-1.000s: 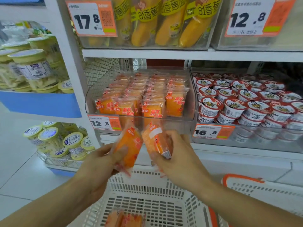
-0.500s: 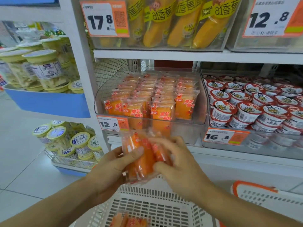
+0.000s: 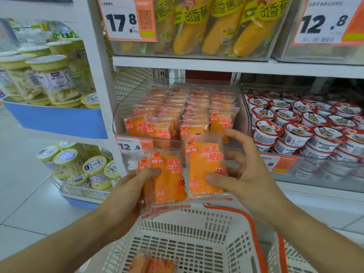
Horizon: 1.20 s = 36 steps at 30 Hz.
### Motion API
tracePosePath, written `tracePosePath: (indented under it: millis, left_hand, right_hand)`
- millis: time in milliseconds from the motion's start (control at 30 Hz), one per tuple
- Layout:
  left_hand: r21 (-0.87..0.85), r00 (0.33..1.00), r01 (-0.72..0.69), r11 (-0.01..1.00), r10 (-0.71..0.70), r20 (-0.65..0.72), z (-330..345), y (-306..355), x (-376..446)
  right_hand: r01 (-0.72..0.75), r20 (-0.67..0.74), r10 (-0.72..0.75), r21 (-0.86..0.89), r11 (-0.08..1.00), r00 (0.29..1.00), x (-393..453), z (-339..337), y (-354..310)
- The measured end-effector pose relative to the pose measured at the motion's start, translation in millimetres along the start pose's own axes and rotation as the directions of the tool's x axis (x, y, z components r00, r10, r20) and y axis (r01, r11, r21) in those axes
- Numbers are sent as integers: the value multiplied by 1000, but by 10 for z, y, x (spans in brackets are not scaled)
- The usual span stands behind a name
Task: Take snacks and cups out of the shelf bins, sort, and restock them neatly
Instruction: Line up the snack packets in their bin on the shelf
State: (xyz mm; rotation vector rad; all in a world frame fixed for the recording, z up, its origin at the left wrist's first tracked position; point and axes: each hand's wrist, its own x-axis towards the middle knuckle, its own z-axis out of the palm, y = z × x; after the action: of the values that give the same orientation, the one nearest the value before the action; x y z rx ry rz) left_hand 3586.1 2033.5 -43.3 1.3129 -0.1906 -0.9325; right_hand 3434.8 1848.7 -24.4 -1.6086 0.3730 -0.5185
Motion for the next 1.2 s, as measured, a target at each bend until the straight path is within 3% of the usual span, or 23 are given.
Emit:
tracePosePath:
  millis: [100,200,367,533,667,800,933,1033,1200]
  left_hand:
    - [-23,999,-48,999,49,18,52,7,-9]
    - [-33,993,-91,995,93,66,99,33,-37]
    - [95,987,-153,984,147,70,136,-6,-68]
    - [235,978,-204,950,206,15,118,-18,-62]
    - [147,985,-167,975,171,-18,144,18,-45]
    - [101,989,-123,987,113,98,257,61,-73]
    - [325,973,-202,924,151,176,379,17,-126]
    - [432,965,-258,864,208,160,445,38,-112]
    - [472,881,-421,775,225,416,509,176,-94]
  right_hand:
    - [-126,72,120,93,988,990,-25,74,66]
    - [-150,116,147,19,989,982,-28,109,63]
    - [-308,258,279,79,948,925,-65,164,46]
    - [-370,227,343,90,925,912,13,-23,-22]
    - [-393,231,348,194,899,909,75,-171,-51]
    - [-379,339,326,104,919,883,16,-61,-10]
    - [-267,360,252,-7,964,898,-58,176,-26]
    - [-299,431,246,58,953,868,-87,181,-118]
    - [-266,420,203,96,959,885,-20,-152,-219]
